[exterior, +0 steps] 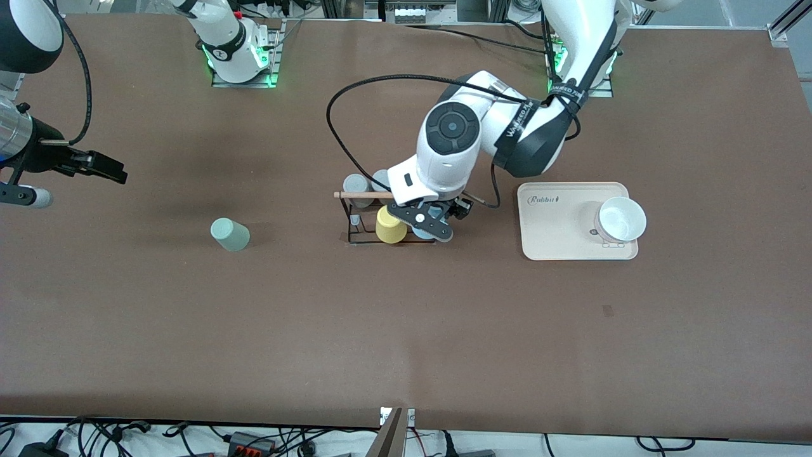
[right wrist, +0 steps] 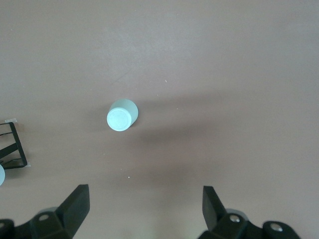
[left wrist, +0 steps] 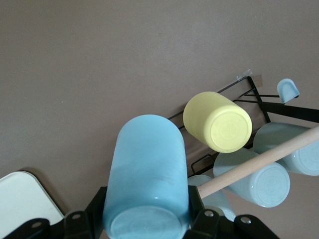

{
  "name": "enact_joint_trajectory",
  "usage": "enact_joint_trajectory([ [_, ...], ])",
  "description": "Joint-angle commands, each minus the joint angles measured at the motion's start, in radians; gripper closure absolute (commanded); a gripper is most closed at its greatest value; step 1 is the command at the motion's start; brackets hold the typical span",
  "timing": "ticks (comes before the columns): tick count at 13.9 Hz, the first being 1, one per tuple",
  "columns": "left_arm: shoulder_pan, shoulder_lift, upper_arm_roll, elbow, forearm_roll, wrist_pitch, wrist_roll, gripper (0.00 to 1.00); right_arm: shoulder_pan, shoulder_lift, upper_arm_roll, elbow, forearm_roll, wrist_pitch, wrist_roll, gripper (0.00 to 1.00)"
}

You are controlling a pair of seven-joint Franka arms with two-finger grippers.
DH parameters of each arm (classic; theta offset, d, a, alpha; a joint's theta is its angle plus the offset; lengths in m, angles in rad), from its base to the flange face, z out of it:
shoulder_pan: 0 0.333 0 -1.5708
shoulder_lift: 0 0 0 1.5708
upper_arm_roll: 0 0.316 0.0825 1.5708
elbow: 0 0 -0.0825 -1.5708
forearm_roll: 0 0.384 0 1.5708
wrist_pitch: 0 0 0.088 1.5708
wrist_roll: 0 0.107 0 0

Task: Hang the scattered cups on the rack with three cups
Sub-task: 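Carry the light blue cup with the left gripper to the rack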

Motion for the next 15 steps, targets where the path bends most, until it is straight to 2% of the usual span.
enact_joint_trajectory([
  [1,-0.022,0.034,0.004,0.052,0.03,-0.031,0.002,0.63,-0.007,-0.005,0.001,-0.008,0.012,-0.005,-0.021,0.0],
  [15,-0.06,0.09,0.004,0.049,0.029,-0.022,-0.001,0.62,-0.007,0.001,-0.002,-0.006,0.015,-0.003,-0.021,0.0],
])
